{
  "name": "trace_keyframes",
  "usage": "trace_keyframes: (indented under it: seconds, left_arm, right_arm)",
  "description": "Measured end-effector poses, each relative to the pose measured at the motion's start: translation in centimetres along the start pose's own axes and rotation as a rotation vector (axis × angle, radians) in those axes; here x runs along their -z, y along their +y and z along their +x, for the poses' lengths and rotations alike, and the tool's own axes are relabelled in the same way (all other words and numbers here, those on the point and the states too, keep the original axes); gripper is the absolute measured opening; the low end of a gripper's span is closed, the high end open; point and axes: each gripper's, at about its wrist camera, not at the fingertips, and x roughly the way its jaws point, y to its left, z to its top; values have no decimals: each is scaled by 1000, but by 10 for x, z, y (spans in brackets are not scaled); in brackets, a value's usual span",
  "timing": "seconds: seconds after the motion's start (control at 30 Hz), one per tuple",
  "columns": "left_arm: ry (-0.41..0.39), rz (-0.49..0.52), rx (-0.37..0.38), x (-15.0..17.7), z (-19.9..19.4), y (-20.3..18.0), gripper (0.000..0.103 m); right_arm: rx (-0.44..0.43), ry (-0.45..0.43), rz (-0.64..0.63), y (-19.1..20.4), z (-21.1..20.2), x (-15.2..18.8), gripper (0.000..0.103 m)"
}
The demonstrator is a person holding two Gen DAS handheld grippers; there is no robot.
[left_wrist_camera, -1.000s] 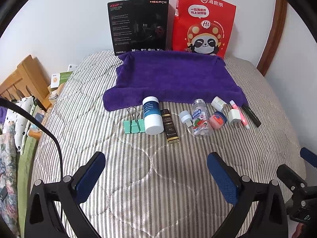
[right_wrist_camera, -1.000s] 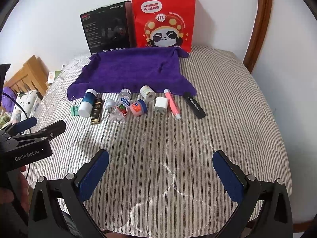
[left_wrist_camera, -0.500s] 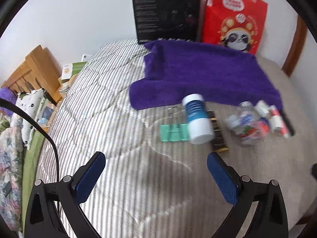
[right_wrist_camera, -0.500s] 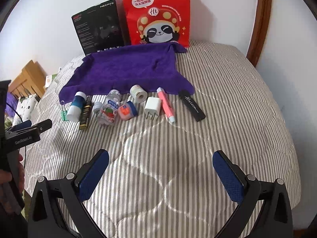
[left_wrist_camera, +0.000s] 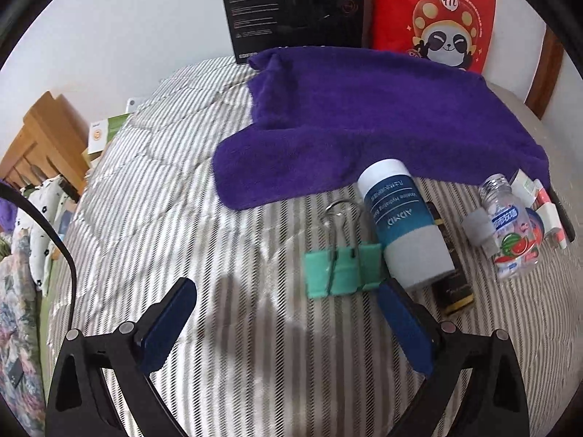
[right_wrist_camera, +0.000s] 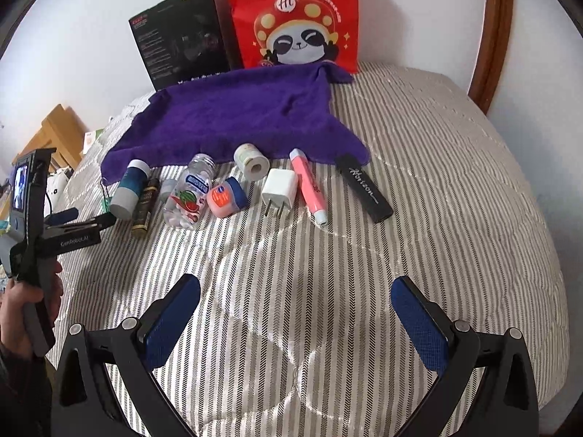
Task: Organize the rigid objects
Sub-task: 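Grasp the green binder clip with the left tool while the right tool grasps the black Horizon case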
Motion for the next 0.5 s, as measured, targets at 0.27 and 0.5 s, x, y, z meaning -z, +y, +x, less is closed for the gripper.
trace_keyframes:
  seconds: [0.27, 0.5]
  left_arm:
    - [0, -64, 11, -4, 10, -8, 95]
    - [-42, -100, 41, 2, 6, -11, 71]
  right_arm:
    - [1, 33, 24, -7, 16, 2, 103]
    - [20, -5, -9, -16, 20, -3, 103]
